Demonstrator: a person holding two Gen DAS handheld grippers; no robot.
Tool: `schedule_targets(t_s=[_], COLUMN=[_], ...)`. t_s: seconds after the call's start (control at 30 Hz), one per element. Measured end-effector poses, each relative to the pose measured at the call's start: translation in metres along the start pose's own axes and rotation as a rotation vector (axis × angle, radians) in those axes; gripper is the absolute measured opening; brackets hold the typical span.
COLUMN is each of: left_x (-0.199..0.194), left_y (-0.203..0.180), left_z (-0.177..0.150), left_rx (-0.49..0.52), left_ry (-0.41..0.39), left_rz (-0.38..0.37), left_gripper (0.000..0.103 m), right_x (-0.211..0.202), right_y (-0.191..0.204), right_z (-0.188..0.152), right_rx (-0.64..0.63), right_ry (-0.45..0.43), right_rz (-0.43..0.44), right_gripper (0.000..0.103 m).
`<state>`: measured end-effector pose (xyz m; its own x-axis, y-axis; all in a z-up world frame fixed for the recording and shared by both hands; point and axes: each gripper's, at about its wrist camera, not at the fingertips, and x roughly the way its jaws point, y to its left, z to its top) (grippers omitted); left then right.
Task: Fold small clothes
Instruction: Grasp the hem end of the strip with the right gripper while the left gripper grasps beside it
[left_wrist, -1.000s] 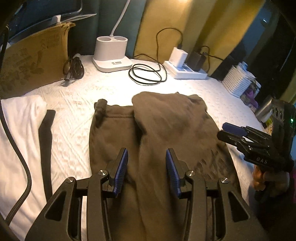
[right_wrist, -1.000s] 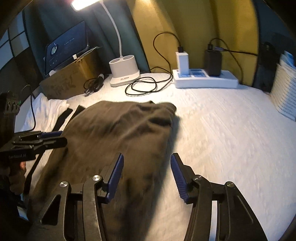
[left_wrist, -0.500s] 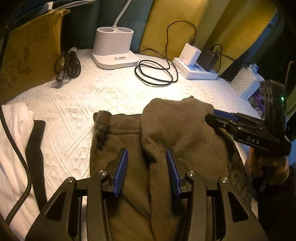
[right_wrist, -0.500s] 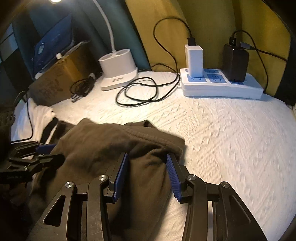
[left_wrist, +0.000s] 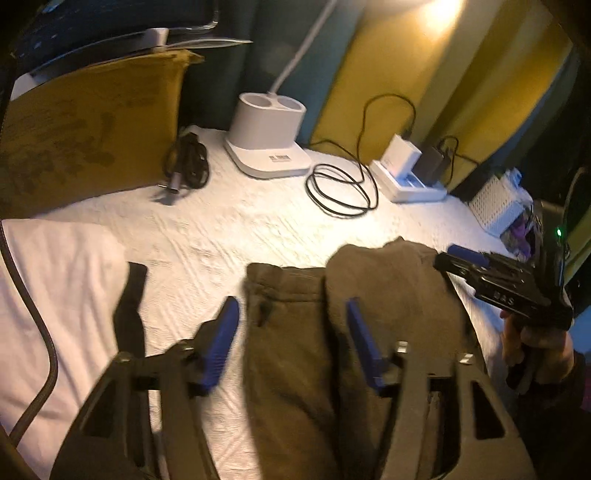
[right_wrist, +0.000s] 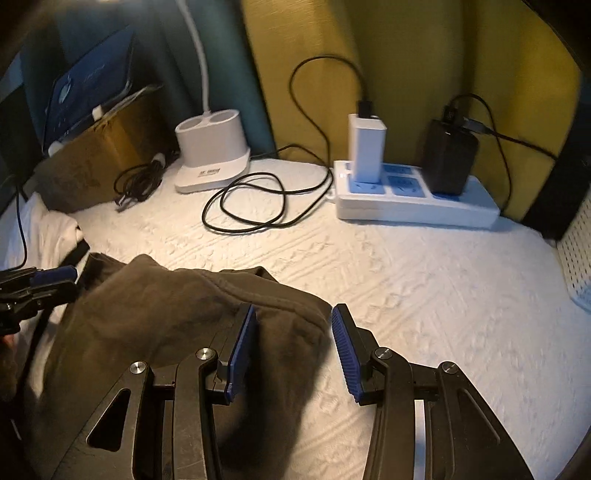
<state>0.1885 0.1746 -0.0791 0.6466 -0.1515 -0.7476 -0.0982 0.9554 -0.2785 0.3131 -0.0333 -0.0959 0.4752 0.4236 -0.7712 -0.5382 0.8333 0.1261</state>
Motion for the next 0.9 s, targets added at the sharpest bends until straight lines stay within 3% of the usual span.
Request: schedule_targets(t_s=[0.1,0.17,0.2,0.43,0.63,0.77,0.8,0.9], left_x=[0.007,0.018,0.022,0.036,0.044,0.052,0.054,0.058], left_y=[0.006,0.005,0.003,-0.01,-0.025,-0.041,-0.045,-0.052], left_z=[-0.001,-0.003,-0.004,-0.006,-0.006,-0.008,-0.009,-0.008], left_rx=[-0.014,-0.014,-0.007,0.041,0.094,0.181,0.197,0.224], left_ry=[0.025,0.055,0.065,0.083,0.104,0.087,0.086,0.073], left_rz=[-0.022,-0.037,-0.04,-0.025,-0.054,-0.035,-0.035,-0.036], left_gripper=[0.07,0.07,0.07,0.078,0.078,0.077,0.075,0.055], right_x=[-0.007,-0.01,-0.012,-0.004,0.008,0.011,0.012,0.014], right_y=[-0.004,-0.009,-0.01,-0.006,0.002,0.01,0.012,0.021], right_z=[-0.006,-0.01,-0.012,-0.02,-0.023,-0.022,-0.021,-0.018], right_rx=[0.021,0.041,0.047,0.035,0.031,0.016,0.013,-0.008], right_ry=[0.004,-0.001,-0.002,0.025,0.034,0.011,0.005,0.005], right_rz=[-0.005,0.009,0.015,0.038,0.094,0.111,0.121,0.122], right_gripper=[0.053,0.075,0.077,0.077,0.077,0.076,0.076,0.058])
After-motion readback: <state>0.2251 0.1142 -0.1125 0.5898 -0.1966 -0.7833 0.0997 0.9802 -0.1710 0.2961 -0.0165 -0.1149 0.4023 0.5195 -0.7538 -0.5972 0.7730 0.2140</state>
